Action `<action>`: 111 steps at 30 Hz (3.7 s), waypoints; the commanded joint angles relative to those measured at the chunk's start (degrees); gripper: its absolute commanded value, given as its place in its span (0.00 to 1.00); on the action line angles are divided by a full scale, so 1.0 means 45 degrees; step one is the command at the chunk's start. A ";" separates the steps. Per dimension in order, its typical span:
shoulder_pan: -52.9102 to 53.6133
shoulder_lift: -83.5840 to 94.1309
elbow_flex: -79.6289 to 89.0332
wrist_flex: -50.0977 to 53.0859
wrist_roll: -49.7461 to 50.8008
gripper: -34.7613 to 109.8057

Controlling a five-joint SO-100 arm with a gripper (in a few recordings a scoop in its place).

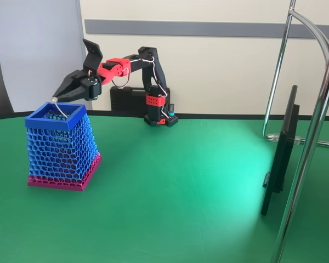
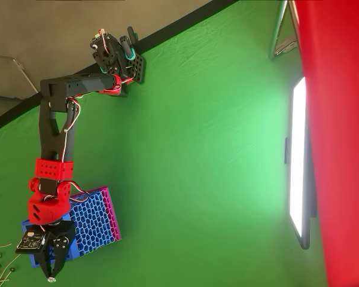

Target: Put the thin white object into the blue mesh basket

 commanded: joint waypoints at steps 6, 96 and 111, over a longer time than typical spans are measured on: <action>-0.0527 0.1914 0.0156 0.1992 0.1250 0.30; -0.6289 2.5938 2.3828 0.5742 2.1641 0.25; -0.6699 2.6211 2.3828 0.7656 2.1875 0.25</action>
